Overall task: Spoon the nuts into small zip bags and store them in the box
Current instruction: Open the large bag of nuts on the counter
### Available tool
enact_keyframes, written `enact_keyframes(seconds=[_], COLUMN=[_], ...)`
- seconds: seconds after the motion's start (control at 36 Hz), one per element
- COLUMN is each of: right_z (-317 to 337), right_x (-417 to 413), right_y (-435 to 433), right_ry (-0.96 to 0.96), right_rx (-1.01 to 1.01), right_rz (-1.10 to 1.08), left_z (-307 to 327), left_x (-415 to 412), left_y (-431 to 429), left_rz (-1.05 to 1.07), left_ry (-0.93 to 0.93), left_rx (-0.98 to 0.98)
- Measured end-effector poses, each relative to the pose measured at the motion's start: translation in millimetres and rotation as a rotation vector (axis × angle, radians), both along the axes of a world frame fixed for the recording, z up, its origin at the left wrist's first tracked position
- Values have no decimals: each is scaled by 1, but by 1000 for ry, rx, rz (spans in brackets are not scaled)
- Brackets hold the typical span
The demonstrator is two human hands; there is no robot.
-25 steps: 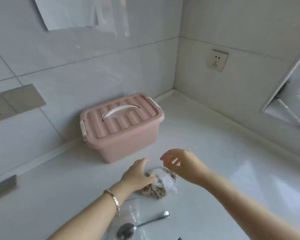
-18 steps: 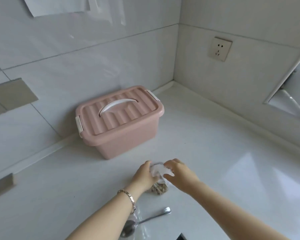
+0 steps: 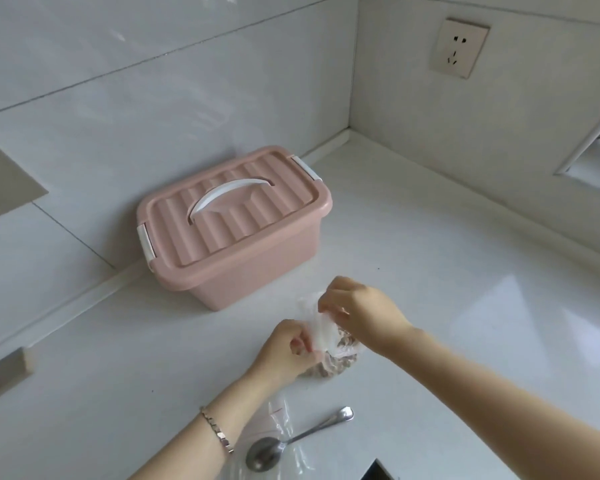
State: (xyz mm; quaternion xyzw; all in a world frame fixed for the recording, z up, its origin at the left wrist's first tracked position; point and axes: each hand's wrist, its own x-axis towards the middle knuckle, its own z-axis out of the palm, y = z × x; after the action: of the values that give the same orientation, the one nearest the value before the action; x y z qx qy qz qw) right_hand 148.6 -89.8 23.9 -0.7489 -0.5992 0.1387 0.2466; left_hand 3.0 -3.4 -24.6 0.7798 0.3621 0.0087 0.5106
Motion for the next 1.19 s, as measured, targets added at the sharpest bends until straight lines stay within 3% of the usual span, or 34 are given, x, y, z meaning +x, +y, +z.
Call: enact_keyframes(seconds=[0.14,0.22,0.36,0.44,0.53,0.64,0.78,1.0,1.11,1.19], right_z=[0,-8,-9,-11,-23,-23,8,28,42,41], right_x=[-1,1,-13,-27,-38,-37,-12,-2,-17,-25], right_y=[10,7,-18,-28,-28,-25,-26,-28,-34,-34], right_ry=[137,258,309,568,572,521,611,621,722,591], right_rx=[200,235,322,142,-43,42,173,207,202,112], right_rz=[2,-132,-497,-498,-414,-501,-498,-628,-548,-510], left_z=[18,27,36,46,59,69,80,93,89,87], left_x=[3,10,13,14,12,2,-16,-23,-31,-34], left_y=[-4,-5,-9,-14,-23,-23,-15,-9,-7,-8], left_rz=[266,415,584,576,467,381,376,479,354,260], left_ry=[-172,-234,-248,-292,-274,-242,-263,-269,-173,-115], left_rx=[-248,-388,-370,-423,-358,-255,-176,-289,123,362])
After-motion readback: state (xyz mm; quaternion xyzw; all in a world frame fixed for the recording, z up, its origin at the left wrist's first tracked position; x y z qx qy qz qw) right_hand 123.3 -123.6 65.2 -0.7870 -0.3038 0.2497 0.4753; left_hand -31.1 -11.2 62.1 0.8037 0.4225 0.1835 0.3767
